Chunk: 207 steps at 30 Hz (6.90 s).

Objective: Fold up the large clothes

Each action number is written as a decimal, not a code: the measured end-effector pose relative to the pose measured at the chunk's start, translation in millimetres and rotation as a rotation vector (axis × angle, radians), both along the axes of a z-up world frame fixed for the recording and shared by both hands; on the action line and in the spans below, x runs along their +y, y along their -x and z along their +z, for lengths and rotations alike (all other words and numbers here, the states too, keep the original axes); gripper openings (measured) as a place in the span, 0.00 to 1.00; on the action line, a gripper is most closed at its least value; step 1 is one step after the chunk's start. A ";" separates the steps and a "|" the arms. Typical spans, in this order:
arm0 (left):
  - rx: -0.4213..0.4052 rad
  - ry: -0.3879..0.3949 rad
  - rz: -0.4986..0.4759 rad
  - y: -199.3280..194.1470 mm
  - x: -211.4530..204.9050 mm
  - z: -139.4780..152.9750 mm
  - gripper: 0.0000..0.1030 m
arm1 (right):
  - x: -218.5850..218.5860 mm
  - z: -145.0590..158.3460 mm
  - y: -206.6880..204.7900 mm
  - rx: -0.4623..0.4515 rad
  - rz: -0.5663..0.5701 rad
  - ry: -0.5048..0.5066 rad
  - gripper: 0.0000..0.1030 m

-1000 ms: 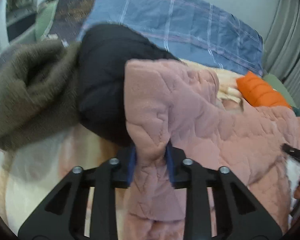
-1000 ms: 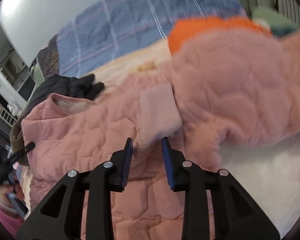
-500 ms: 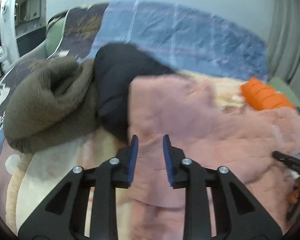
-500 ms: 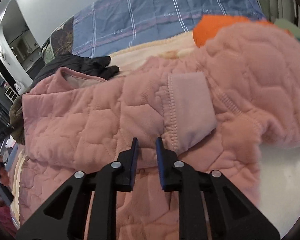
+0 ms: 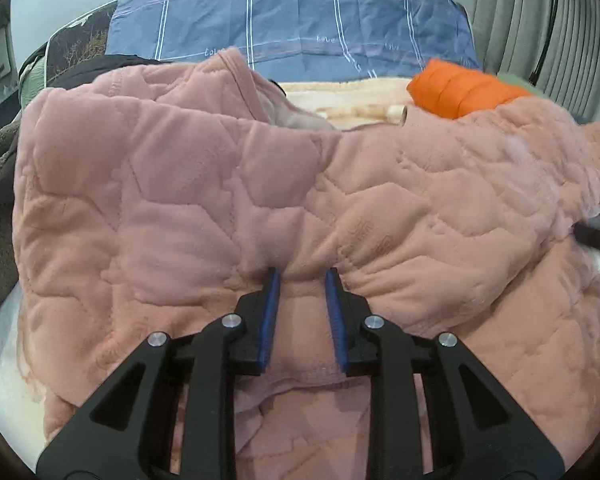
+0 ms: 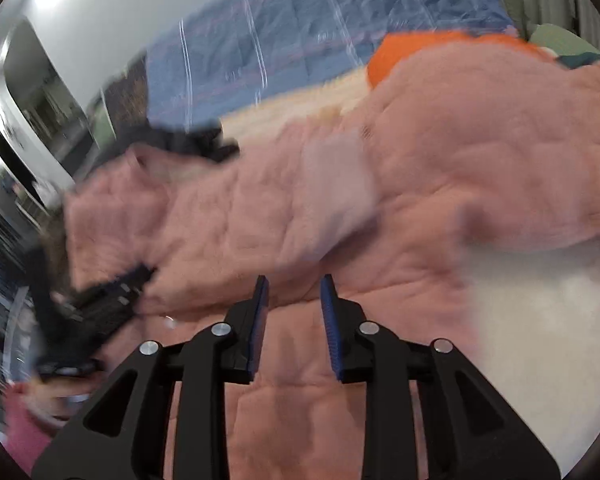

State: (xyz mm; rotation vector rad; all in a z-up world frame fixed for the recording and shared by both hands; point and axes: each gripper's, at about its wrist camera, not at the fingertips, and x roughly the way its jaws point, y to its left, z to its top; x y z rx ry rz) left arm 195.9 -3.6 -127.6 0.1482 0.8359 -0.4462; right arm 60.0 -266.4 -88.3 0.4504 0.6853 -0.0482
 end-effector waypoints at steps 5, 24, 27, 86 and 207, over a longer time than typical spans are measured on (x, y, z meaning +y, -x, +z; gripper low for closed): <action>-0.014 -0.011 -0.003 2.8 -4.6 -1.9 0.25 | -110.8 70.3 75.0 -0.175 -0.279 0.033 0.37; -0.019 0.010 0.000 11.3 1.0 0.2 0.26 | -296.8 84.5 133.2 -0.328 -0.737 -0.327 0.09; -0.013 0.021 0.001 10.7 2.8 1.0 0.26 | -241.2 117.3 104.9 -0.392 -0.554 -0.265 0.09; -0.265 0.088 0.192 22.1 98.6 130.4 0.57 | 33.3 35.4 -23.7 -0.082 0.023 0.325 0.37; -0.123 0.379 -0.053 252.2 213.6 160.4 0.18 | -7.4 44.0 286.2 -0.427 0.074 -0.191 0.08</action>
